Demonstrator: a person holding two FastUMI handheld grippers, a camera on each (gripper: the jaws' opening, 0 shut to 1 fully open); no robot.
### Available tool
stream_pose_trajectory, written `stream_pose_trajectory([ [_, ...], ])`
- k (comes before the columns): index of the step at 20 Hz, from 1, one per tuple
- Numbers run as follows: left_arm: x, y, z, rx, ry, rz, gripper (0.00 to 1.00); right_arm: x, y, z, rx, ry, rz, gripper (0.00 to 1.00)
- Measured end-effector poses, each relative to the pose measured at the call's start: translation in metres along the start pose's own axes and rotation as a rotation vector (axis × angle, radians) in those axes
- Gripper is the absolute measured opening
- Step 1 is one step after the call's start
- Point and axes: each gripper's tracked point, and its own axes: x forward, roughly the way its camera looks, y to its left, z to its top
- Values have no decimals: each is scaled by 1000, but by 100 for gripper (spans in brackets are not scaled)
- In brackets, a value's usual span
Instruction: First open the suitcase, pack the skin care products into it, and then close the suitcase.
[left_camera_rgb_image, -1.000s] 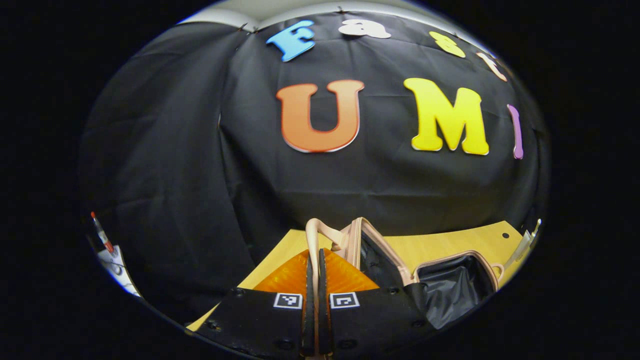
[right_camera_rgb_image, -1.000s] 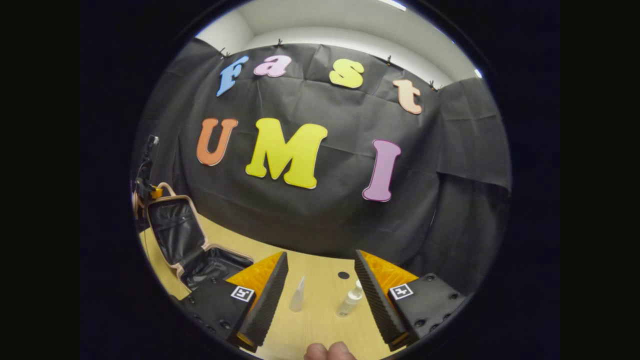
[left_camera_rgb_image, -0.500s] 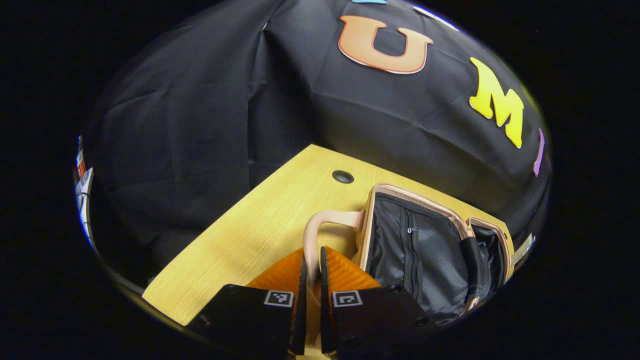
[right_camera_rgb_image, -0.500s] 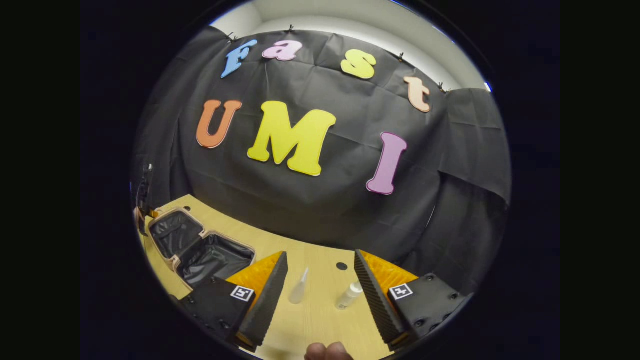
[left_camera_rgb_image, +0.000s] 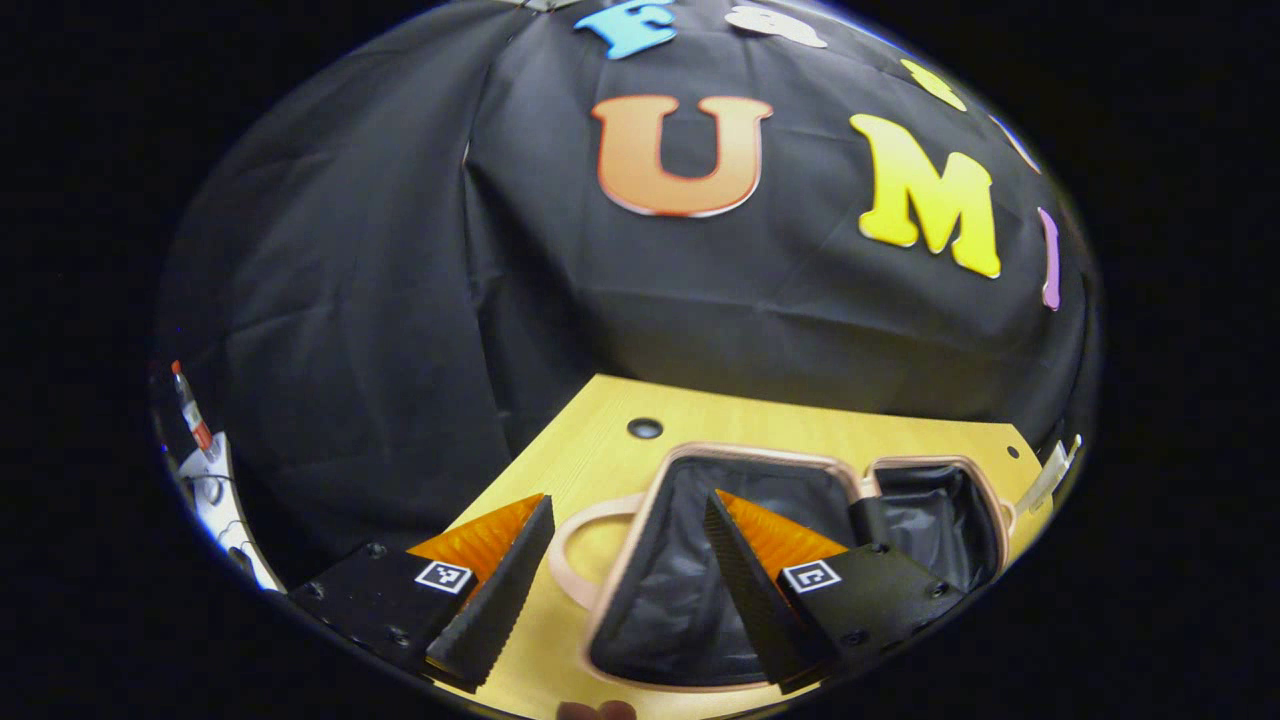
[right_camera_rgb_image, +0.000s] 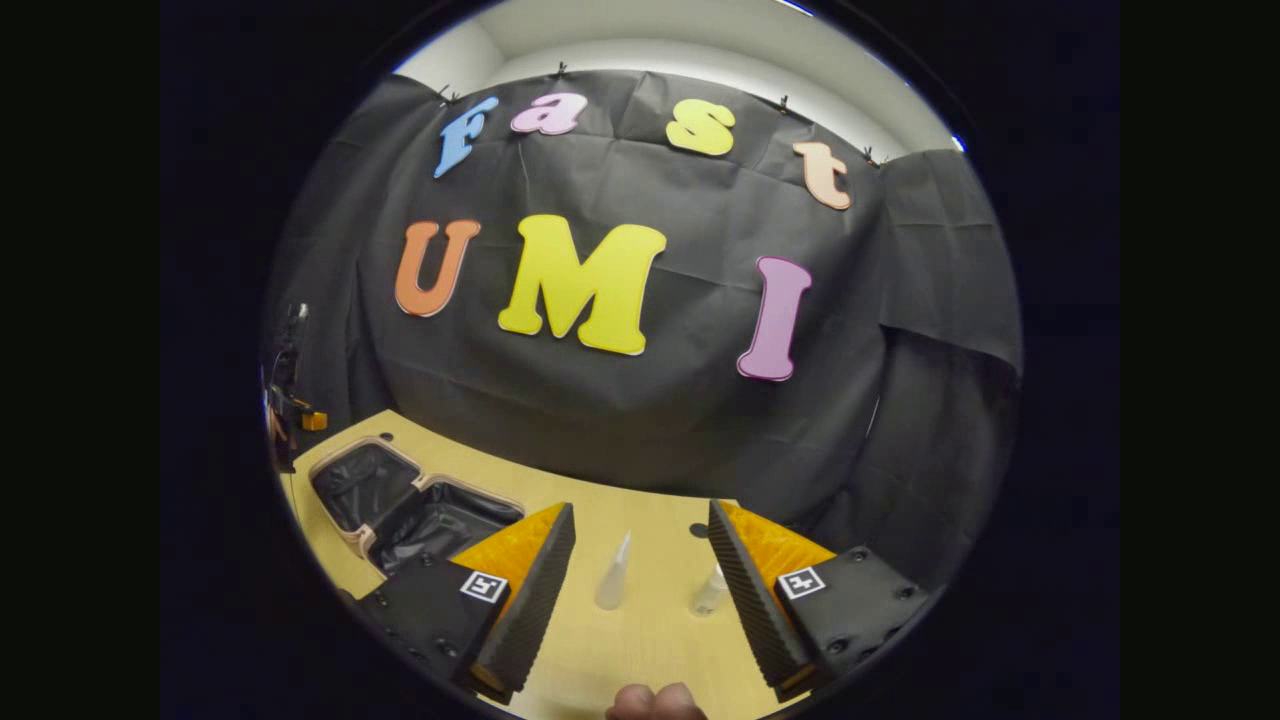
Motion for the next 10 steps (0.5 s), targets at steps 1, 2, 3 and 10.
stream_pose_trajectory([
  [1, -16, -21, 12, 20, -28, 0, 98, -3, -4, 0, 3, -10, 5, 78],
  [2, -42, -59, 30, 61, -92, 0, 98, -8, -15, -1, -18, -34, 11, 80],
  [3, -53, -79, 37, 74, -117, 6, 98, -11, -21, -1, -38, -50, 16, 80],
  [10, -118, -264, 23, 54, -155, -171, 98, -15, -86, -39, 12, 6, 1, 79],
])
